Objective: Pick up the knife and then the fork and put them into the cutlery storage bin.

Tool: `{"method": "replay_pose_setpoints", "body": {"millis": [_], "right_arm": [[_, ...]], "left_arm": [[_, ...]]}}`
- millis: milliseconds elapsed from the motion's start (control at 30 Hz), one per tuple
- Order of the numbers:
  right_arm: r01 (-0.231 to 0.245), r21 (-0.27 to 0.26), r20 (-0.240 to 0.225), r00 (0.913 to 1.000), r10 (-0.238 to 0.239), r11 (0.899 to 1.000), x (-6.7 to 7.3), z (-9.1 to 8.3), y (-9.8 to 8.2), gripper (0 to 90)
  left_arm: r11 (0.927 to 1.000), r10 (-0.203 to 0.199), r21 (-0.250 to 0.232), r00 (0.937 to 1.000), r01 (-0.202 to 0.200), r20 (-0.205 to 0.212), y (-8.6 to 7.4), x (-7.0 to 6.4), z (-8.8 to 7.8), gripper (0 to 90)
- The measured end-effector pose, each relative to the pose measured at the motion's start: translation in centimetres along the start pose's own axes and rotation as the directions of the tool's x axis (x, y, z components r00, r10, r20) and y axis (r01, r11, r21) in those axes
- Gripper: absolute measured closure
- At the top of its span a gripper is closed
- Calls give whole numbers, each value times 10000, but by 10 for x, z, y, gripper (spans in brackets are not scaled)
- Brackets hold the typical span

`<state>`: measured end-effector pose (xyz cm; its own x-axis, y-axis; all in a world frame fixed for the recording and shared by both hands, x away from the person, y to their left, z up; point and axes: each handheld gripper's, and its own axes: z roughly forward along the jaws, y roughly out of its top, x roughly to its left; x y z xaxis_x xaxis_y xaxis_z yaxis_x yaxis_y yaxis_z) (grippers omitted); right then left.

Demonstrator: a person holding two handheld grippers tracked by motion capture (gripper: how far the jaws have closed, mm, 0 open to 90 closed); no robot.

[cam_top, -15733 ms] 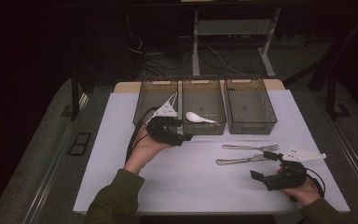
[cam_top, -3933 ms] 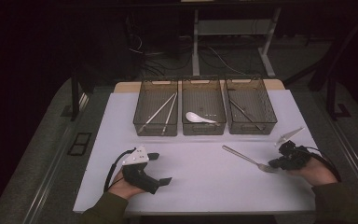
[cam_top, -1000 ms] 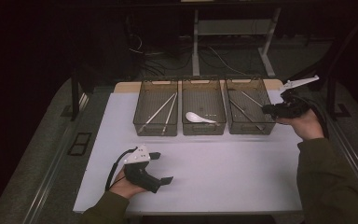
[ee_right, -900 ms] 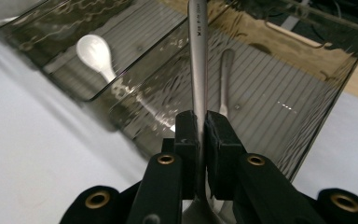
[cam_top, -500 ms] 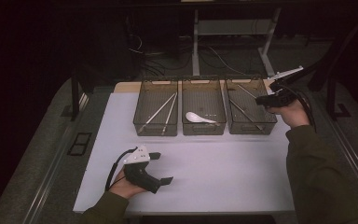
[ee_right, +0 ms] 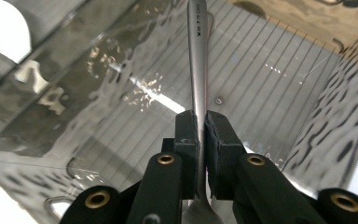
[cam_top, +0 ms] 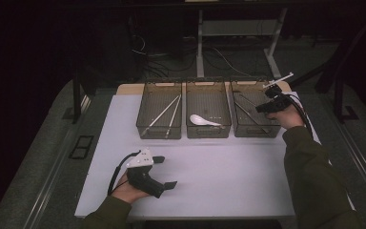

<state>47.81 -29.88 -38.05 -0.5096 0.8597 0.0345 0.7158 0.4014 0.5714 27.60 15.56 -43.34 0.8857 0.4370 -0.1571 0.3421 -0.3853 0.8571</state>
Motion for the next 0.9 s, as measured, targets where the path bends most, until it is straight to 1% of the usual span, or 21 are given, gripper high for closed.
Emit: {"method": "replay_pose_setpoints", "body": {"millis": [33, 300, 500, 633, 733, 767, 833, 900], "right_arm": [[58, 76, 26, 10000, -58, 10000, 0, 3, 0, 837], [9, 728, 165, 9999, -22, 9973, 0, 20, -2, 836], [0, 1129, 237, 9997, -27, 9936, 0, 27, -2, 836], [106, 1361, 237, 9996, -139, 9906, 0, 30, -3, 835], [148, 1408, 271, 9995, -188, 9899, 1, 31, -3, 826], [138, 1352, 290, 9994, -179, 9907, 1, 30, -3, 823], [40, 1262, 206, 9998, -67, 9920, 0, 29, -3, 784], [72, 1224, 182, 9998, -95, 9925, -1, 28, -3, 754]], "left_arm": [[10000, 0, -3, 10000, 0, 4, 0, 0, 0, 0], [10000, -3, -1, 10000, 3, 12, 0, 0, 0, 0], [10000, 18, 22, 10000, -18, 22, 0, 0, 0, 0], [10000, 48, 0, 10000, -48, 30, 0, 0, 1, 0], [10000, 55, 12, 10000, -55, 25, 0, 0, 1, 0], [10000, 55, 16, 10000, -55, 27, 0, 0, 1, 0], [10000, 62, 33, 10000, -62, 31, 0, 0, 1, 0], [10000, 58, 25, 10000, -58, 31, 0, 0, 1, 0]]}}
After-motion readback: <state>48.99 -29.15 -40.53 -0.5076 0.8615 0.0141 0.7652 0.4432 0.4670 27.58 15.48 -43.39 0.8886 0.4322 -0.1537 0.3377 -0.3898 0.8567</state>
